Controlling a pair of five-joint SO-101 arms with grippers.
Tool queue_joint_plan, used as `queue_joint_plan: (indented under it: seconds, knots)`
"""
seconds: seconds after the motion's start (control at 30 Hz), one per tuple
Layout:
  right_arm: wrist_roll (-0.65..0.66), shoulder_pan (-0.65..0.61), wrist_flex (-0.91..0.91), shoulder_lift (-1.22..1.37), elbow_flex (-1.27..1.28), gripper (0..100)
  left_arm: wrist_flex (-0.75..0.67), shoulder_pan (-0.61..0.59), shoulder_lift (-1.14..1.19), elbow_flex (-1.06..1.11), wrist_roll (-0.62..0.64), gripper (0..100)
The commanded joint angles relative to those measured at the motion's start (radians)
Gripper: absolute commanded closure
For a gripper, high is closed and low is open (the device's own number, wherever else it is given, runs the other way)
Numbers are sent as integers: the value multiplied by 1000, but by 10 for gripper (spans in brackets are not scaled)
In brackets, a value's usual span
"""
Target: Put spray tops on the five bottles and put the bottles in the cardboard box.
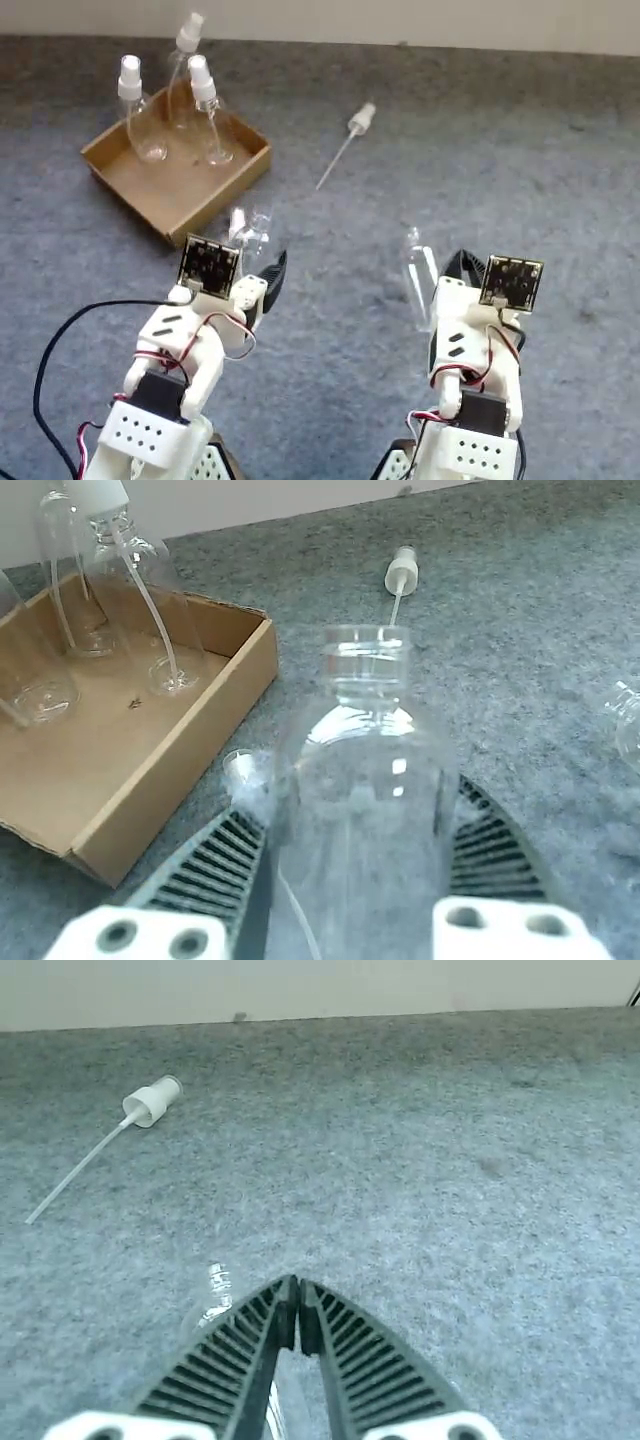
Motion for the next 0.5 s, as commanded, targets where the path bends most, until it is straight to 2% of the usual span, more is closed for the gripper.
queue_joint_plan:
  seconds: [0.0, 0.17, 0.47]
  knots:
    - [-6, -10, 2, -13, 101, 991, -21, -15, -125, 25, 5, 966]
    - [-6, -10, 2, -15, 101, 991, -17, -15, -260, 81, 5, 966]
    - [-6, -10, 2, -15, 101, 991, 14, -21, -252, 79, 6, 966]
